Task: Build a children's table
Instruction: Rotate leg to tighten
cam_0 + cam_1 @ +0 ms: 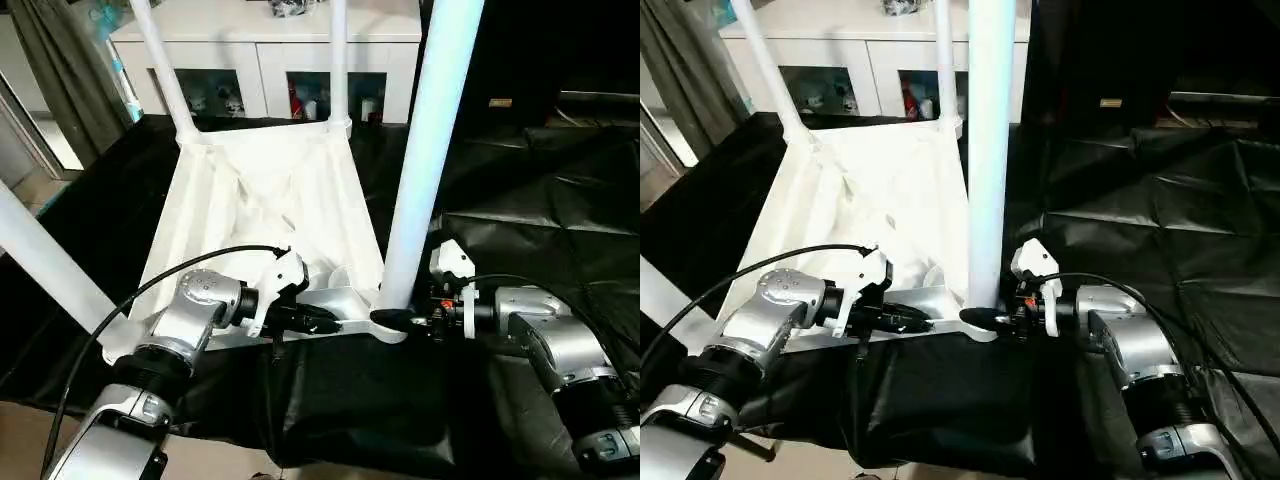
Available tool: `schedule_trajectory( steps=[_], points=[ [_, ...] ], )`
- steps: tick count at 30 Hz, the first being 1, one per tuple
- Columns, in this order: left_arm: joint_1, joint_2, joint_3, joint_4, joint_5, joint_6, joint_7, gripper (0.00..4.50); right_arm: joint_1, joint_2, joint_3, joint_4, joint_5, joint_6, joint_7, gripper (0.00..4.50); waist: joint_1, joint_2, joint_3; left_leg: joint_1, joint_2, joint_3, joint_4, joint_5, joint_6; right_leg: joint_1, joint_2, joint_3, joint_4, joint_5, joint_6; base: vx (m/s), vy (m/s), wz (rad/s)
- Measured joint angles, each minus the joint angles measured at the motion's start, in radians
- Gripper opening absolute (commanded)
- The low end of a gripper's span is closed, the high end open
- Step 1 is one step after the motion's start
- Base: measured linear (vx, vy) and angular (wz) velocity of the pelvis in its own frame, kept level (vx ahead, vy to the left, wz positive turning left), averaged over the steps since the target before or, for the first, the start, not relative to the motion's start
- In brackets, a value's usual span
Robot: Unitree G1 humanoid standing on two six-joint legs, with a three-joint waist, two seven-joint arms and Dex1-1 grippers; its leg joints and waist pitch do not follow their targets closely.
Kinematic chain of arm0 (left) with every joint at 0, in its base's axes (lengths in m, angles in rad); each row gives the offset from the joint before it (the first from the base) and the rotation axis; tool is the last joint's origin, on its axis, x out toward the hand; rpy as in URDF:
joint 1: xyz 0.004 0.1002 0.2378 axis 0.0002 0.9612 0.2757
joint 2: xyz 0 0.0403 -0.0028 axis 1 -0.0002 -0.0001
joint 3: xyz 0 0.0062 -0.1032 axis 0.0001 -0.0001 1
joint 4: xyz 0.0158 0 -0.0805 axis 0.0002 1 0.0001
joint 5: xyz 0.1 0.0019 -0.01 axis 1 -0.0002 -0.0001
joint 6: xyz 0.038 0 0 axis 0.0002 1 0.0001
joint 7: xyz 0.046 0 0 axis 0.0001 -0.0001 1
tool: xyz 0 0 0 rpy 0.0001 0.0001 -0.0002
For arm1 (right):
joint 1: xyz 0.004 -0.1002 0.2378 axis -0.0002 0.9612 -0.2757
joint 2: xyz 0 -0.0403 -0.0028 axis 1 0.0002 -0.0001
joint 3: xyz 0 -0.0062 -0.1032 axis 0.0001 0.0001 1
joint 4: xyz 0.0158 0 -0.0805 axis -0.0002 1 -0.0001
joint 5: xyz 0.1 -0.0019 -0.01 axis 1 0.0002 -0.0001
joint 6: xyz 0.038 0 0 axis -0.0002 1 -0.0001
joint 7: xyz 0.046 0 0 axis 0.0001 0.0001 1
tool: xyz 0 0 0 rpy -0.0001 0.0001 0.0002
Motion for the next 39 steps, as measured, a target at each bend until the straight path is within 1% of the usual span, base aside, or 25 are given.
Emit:
schedule_trajectory(
  steps=[2,4,5,7,8,11,13,14,15,17,18,19,21,24,26,28,29,30,31,34,35,37,39],
  points=[
    [-0.001,-0.012,0.003,0.009,0.006,-0.008,0.053,0.00,0.007,0.033,-0.018,0.011,-0.007,-0.008,-0.081,2.56,-0.004,0.001,0.000,0.002,0.000,0.000,0.001,0.000,0.000,0.001,0.000,0.001,0.001,0.000,0.000,0.000,0.000,0.00],
    [-0.015,-0.045,0.018,0.038,0.026,-0.016,0.134,0.00,-0.001,0.082,-0.051,0.045,-0.027,-0.021,-0.203,2.55,-0.015,0.000,0.000,0.004,0.000,0.000,0.003,0.000,0.000,0.004,0.000,0.001,0.001,0.001,-0.001,0.000,0.000,0.00],
    [-0.023,-0.065,0.024,0.051,0.037,-0.017,0.184,0.00,-0.013,0.108,-0.067,0.066,-0.038,-0.029,-0.278,2.54,-0.024,0.001,0.000,0.005,0.000,0.000,0.003,0.000,0.000,0.004,0.000,0.002,0.000,0.001,-0.001,0.000,0.000,0.00],
    [-0.043,-0.096,0.029,0.083,0.048,-0.017,0.258,0.00,-0.032,0.150,-0.090,0.103,-0.048,-0.038,-0.396,2.54,-0.031,0.001,-0.001,0.007,-0.001,0.000,0.003,0.000,0.000,0.006,0.000,0.003,0.000,-0.001,0.003,0.000,0.000,0.00],
    [-0.061,-0.119,0.035,0.111,0.056,-0.016,0.310,0.00,-0.048,0.184,-0.104,0.129,-0.059,-0.041,-0.487,2.54,-0.034,0.001,-0.001,0.007,-0.001,0.000,0.003,0.000,0.000,0.006,0.000,0.003,-0.001,-0.002,0.004,0.000,0.000,0.00],
    [-0.093,-0.171,0.044,0.157,0.076,-0.011,0.421,0.00,-0.083,0.250,-0.139,0.177,-0.076,-0.049,-0.670,2.54,-0.036,0.002,-0.001,0.008,-0.001,-0.001,0.003,0.000,0.000,0.006,0.000,0.003,-0.001,-0.002,0.004,0.000,0.000,0.00],
    [-0.100,-0.189,0.044,0.167,0.080,-0.008,0.467,0.00,-0.098,0.269,-0.143,0.196,-0.085,-0.057,-0.724,2.54,-0.035,0.002,-0.002,0.008,-0.002,-0.001,0.003,0.000,0.000,0.006,0.000,0.004,-0.002,-0.002,0.004,0.000,0.000,0.00],
    [-0.105,-0.198,0.044,0.175,0.082,-0.007,0.490,0.00,-0.102,0.277,-0.147,0.206,-0.095,-0.070,-0.740,3.10,-0.034,0.003,-0.002,0.008,-0.002,-0.001,0.003,0.000,0.000,0.006,0.000,0.004,-0.002,-0.002,0.004,0.000,0.000,0.00],
    [-0.107,-0.203,0.044,0.179,0.082,-0.007,0.499,0.00,-0.103,0.278,-0.150,0.209,-0.099,-0.080,-0.743,3.10,-0.033,0.004,-0.003,0.008,-0.002,-0.001,0.003,0.000,0.000,0.006,0.000,0.004,-0.002,-0.002,0.004,0.000,0.000,0.00],
    [-0.108,-0.204,0.045,0.183,0.084,-0.008,0.501,0.00,-0.101,0.283,-0.150,0.217,-0.107,-0.103,-0.733,3.30,-0.032,0.004,-0.003,0.008,-0.002,-0.001,0.003,0.000,0.000,0.006,0.000,0.004,-0.002,-0.002,0.004,0.000,0.000,0.00],
    [-0.108,-0.204,0.045,0.183,0.084,-0.008,0.499,0.00,-0.100,0.284,-0.150,0.217,-0.107,-0.106,-0.727,3.44,-0.032,0.004,-0.003,0.008,-0.002,-0.001,0.003,0.000,0.000,0.006,0.000,0.004,-0.002,-0.002,0.004,0.000,0.000,0.00],
    [-0.108,-0.203,0.046,0.183,0.084,-0.009,0.494,0.00,-0.100,0.284,-0.154,0.218,-0.106,-0.106,-0.716,3.44,-0.032,0.004,-0.003,0.007,-0.002,-0.001,0.003,0.000,0.000,0.006,0.000,0.004,-0.002,-0.002,0.004,0.000,0.000,0.00],
    [-0.108,-0.195,0.052,0.182,0.084,-0.009,0.465,0.00,-0.098,0.270,-0.155,0.215,-0.101,-0.106,-0.662,3.73,-0.031,0.004,-0.003,0.007,-0.002,-0.001,0.003,0.000,0.000,0.006,0.000,0.004,-0.002,-0.002,0.004,0.000,0.000,0.00],
    [-0.097,-0.175,0.050,0.159,0.080,-0.009,0.418,0.00,-0.081,0.234,-0.142,0.191,-0.096,-0.112,-0.561,3.73,-0.029,0.004,-0.003,0.006,-0.002,-0.001,0.002,0.000,0.000,0.005,0.000,0.003,-0.001,-0.002,0.004,0.000,0.000,0.00],
    [-0.080,-0.147,0.042,0.133,0.073,-0.011,0.362,0.00,-0.064,0.188,-0.115,0.174,-0.087,-0.124,-0.460,3.73,-0.028,0.004,-0.003,0.006,-0.001,-0.001,0.002,0.000,0.000,0.005,0.000,0.001,0.000,0.001,-0.001,0.000,0.000,0.00],
    [-0.068,-0.124,0.040,0.117,0.066,-0.017,0.319,0.00,-0.057,0.161,-0.097,0.163,-0.076,-0.123,-0.393,3.73,-0.027,0.004,-0.003,0.006,0.000,-0.001,0.001,0.000,0.000,0.004,0.000,0.000,0.000,0.002,-0.002,0.000,0.000,0.00],
    [-0.055,-0.090,0.025,0.085,0.050,-0.018,0.252,0.00,-0.053,0.118,-0.072,0.143,-0.062,-0.117,-0.302,3.73,-0.025,0.004,-0.003,0.003,0.000,-0.001,0.000,0.000,0.000,0.002,0.000,0.000,-0.001,0.002,-0.002,0.000,0.000,0.00],
    [-0.046,-0.074,0.019,0.072,0.039,-0.018,0.207,0.00,-0.049,0.100,-0.058,0.132,-0.055,-0.113,-0.247,3.73,-0.021,0.004,-0.003,0.003,0.000,-0.001,-0.002,0.000,0.000,0.002,0.000,-0.001,-0.001,0.001,-0.002,0.000,0.000,0.00],
    [-0.041,-0.068,0.013,0.060,0.038,-0.018,0.176,0.00,-0.043,0.091,-0.051,0.120,-0.051,-0.111,-0.212,3.73,-0.018,0.004,-0.003,0.002,0.000,-0.001,-0.002,0.000,0.000,0.001,0.000,-0.001,-0.001,0.001,-0.001,0.000,0.000,0.00],
    [-0.020,-0.043,-0.005,0.014,0.022,-0.017,0.087,0.00,-0.032,0.066,-0.033,0.086,-0.032,-0.097,-0.118,3.73,-0.001,0.004,-0.003,-0.001,0.000,-0.001,-0.002,0.001,0.005,-0.001,0.000,-0.002,-0.002,0.000,-0.001,0.000,0.000,0.00],
    [-0.009,-0.028,-0.009,0.002,0.017,-0.012,0.054,0.00,-0.024,0.046,-0.016,0.072,-0.032,-0.098,-0.082,3.73,0.003,0.004,-0.003,-0.001,0.000,-0.001,-0.002,0.001,0.005,-0.001,0.000,-0.002,-0.002,0.000,-0.002,0.000,0.000,0.00],
    [0.005,-0.009,-0.018,-0.020,0.002,-0.003,0.016,0.00,-0.019,0.022,-0.002,0.057,-0.030,-0.098,-0.039,3.73,0.004,0.003,-0.002,-0.002,0.000,-0.001,0.000,0.001,0.005,-0.001,0.000,-0.002,-0.002,0.000,-0.002,0.000,0.000,0.00],
    [0.013,-0.001,-0.023,-0.035,0.000,0.003,-0.007,0.00,-0.013,0.009,0.001,0.048,-0.023,-0.091,-0.010,3.73,0.006,0.002,-0.001,-0.002,0.000,-0.001,0.001,-0.002,0.001,-0.001,0.000,-0.001,-0.001,0.000,-0.002,0.000,0.000,0.00]
  ],
)
